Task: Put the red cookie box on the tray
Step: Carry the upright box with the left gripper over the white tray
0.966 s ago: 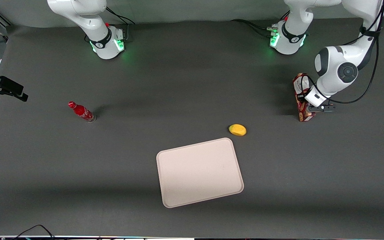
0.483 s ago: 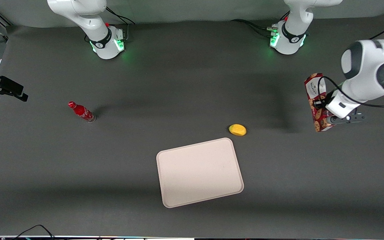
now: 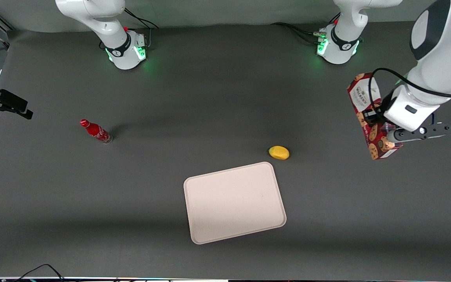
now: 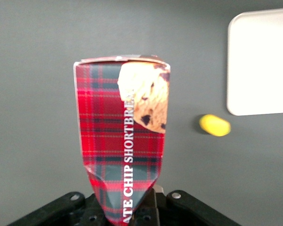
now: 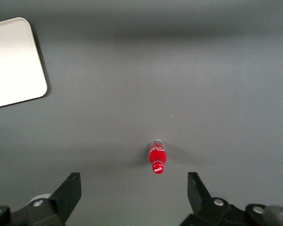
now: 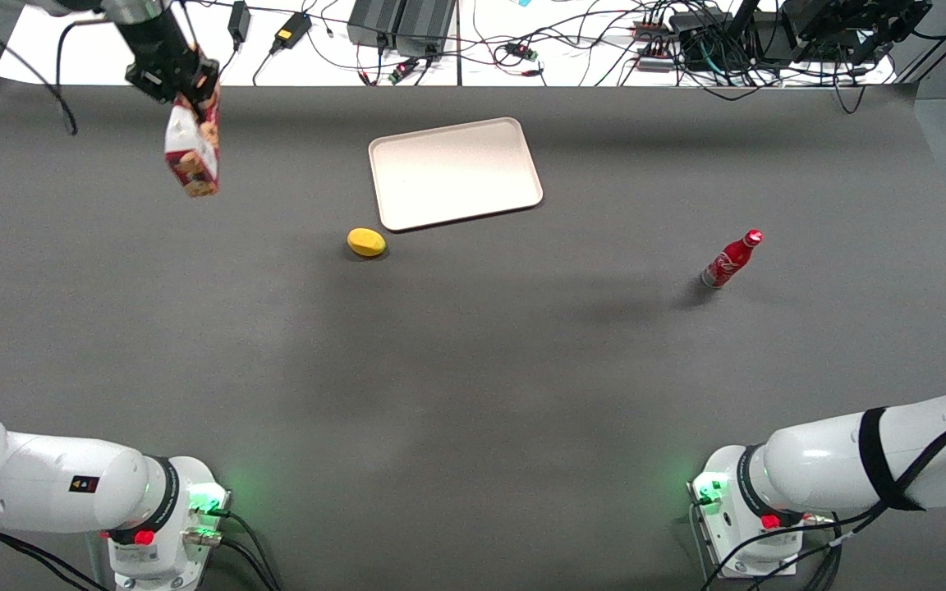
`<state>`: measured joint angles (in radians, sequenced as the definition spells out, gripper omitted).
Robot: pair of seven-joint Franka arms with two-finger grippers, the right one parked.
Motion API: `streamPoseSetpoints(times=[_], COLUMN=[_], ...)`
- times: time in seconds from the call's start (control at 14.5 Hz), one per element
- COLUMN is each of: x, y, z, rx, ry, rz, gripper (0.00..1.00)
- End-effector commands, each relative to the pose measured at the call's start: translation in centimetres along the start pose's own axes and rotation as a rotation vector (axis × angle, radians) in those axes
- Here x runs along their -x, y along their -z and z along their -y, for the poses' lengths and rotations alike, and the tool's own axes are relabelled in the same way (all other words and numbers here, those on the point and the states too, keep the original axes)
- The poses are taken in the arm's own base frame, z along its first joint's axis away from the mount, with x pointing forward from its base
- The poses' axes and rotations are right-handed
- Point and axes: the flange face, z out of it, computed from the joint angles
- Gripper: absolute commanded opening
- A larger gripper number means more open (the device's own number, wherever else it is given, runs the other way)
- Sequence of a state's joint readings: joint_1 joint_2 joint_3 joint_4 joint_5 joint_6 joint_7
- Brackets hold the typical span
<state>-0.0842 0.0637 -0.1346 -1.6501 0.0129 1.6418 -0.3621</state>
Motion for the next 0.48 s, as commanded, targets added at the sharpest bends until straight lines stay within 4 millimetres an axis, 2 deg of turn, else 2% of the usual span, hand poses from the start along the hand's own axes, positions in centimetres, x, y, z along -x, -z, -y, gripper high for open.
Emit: streamPoseSetpoints(times=[0.0, 0.14, 0.28, 0.41], x=[-3.6, -5.3, -7.2, -8.0], y=[1.9, -0.8, -4.9, -8.8], z=[-5.4, -9.6, -12.9, -16.2], rx=[0.043, 0.07, 0.092, 0.089], ry=[0.064, 0.075, 0.074, 0.092], rz=[0.019, 0.04, 0.055, 0.024], gripper=[0.0, 0.0, 0.0, 0.0])
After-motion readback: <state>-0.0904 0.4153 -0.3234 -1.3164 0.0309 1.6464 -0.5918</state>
